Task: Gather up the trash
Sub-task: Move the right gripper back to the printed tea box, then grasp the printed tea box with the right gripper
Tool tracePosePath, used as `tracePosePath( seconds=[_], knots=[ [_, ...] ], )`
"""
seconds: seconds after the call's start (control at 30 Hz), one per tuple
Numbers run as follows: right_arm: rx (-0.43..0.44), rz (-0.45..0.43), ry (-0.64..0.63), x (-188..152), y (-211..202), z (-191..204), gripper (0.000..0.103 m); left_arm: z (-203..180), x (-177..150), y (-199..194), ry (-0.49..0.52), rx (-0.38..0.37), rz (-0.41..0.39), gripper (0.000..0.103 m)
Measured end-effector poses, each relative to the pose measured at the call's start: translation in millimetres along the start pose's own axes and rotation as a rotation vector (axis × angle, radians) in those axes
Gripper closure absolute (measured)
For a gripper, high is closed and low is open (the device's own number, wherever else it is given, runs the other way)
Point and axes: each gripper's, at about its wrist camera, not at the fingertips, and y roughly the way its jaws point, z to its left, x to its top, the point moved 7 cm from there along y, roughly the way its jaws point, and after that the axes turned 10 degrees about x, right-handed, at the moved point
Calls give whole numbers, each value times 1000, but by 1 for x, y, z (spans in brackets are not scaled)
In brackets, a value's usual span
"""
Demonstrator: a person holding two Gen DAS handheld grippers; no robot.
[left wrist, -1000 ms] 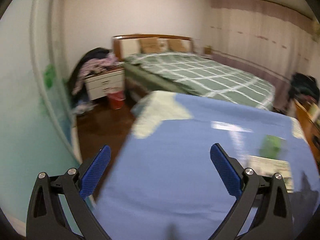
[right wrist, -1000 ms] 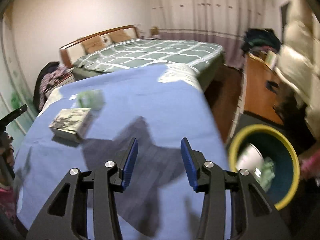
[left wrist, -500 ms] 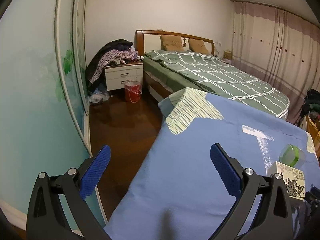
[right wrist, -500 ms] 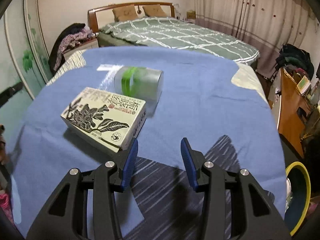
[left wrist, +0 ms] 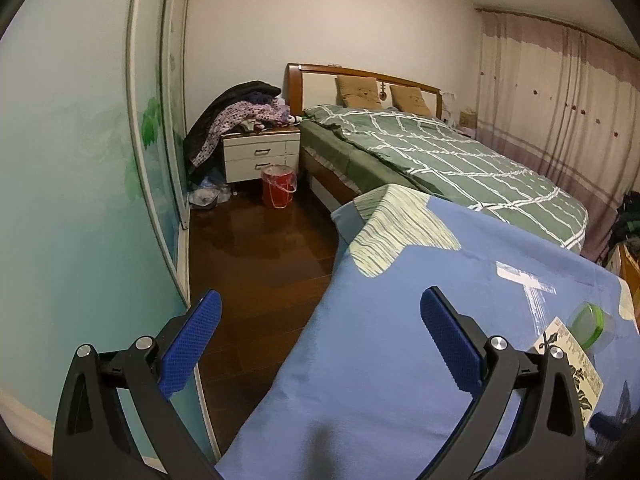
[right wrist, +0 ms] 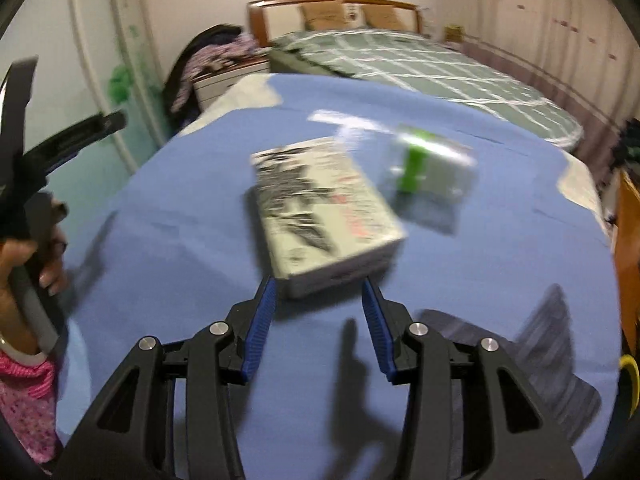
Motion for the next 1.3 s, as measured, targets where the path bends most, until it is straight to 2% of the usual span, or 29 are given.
tracePosePath(
  seconds=[0.03, 0.13, 0.2, 0.27, 0.33, 0.43, 0.5, 0.77, 0.8, 0.87, 0.9, 0.93, 1.13, 1.3],
  knots=[
    [0, -7, -4, 2, -2, -1, 59, 2, 0, 0, -9, 1, 1, 5],
    [10, -50, 4, 11, -16, -7, 37, 8, 0, 0, -36, -4, 11, 5],
    [10, -69, -16, 22, -25, -11, 31, 9, -2, 0, -40, -9, 19, 5],
    [35, -69, -46, 32, -24, -9, 19, 7, -3, -1, -34, -11, 19, 5],
    [72, -39, -92, 43, -16, -6, 15, 6, -3, -1, -26, -7, 15, 5],
    [122, 27, -102, 55, 3, -8, 15, 4, -4, -2, -16, -4, 14, 5],
    [114, 65, -103, 58, 14, -11, 15, 3, -5, 0, -13, -2, 19, 5],
    [126, 135, -69, 39, 39, -14, 15, -4, -6, 0, 13, -8, 18, 5],
    [121, 130, -67, 40, 42, -15, 15, -5, -6, 0, 17, -8, 17, 5],
    [120, 128, -62, 38, 46, -14, 22, -6, -7, 1, 25, -7, 15, 5],
    [117, 132, -60, 37, 49, -13, 31, -7, -8, 1, 28, -7, 15, 5],
    [105, 122, -66, 36, 49, -11, 34, -7, -8, 1, 30, -7, 15, 5],
    [99, 87, -34, 27, 37, -5, 35, -9, -9, 1, 36, -7, 15, 5],
    [90, -8, 1, 15, -6, -7, 35, -11, -9, 1, 42, -13, 16, 5]
  ],
)
